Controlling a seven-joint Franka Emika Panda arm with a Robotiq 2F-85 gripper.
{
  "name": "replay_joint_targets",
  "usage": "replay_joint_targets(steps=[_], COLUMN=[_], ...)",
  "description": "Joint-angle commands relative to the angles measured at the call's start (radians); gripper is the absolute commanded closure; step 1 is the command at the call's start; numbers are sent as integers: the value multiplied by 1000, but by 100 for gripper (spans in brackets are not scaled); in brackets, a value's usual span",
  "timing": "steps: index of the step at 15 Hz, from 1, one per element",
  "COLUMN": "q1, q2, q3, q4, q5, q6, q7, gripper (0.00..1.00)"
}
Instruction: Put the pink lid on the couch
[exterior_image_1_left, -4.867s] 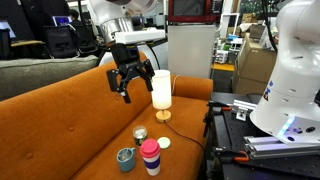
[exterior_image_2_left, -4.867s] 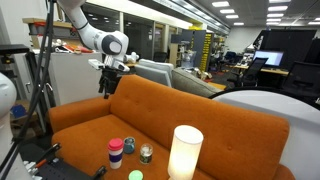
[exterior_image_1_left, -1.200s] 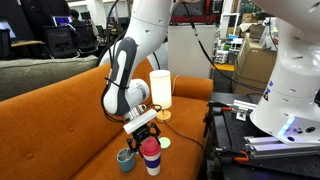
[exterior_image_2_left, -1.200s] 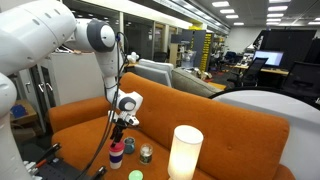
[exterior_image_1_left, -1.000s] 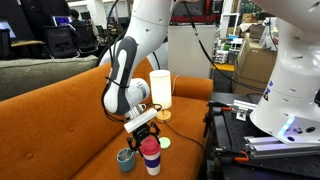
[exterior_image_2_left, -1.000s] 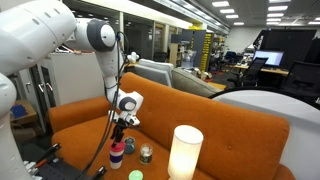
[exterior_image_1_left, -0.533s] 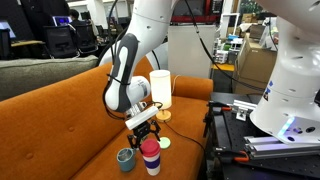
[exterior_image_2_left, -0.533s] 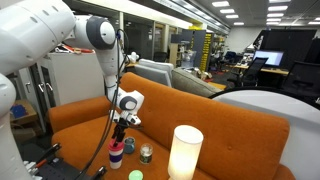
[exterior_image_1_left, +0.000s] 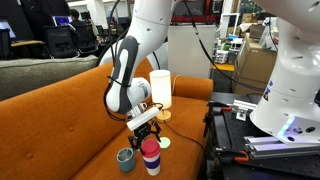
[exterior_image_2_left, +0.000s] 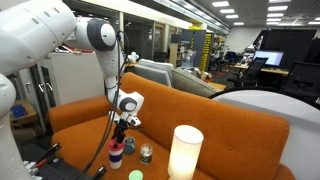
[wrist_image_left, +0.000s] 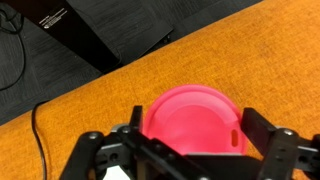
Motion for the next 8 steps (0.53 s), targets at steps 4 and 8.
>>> replay_joint_targets(steps=[4,8], q1=[-41,-55], q2=[66,81], q3=[27,33], q4=[90,118], q5=[-2,-2], q6=[-25,-40], q7=[-45,-64], gripper=[0,35])
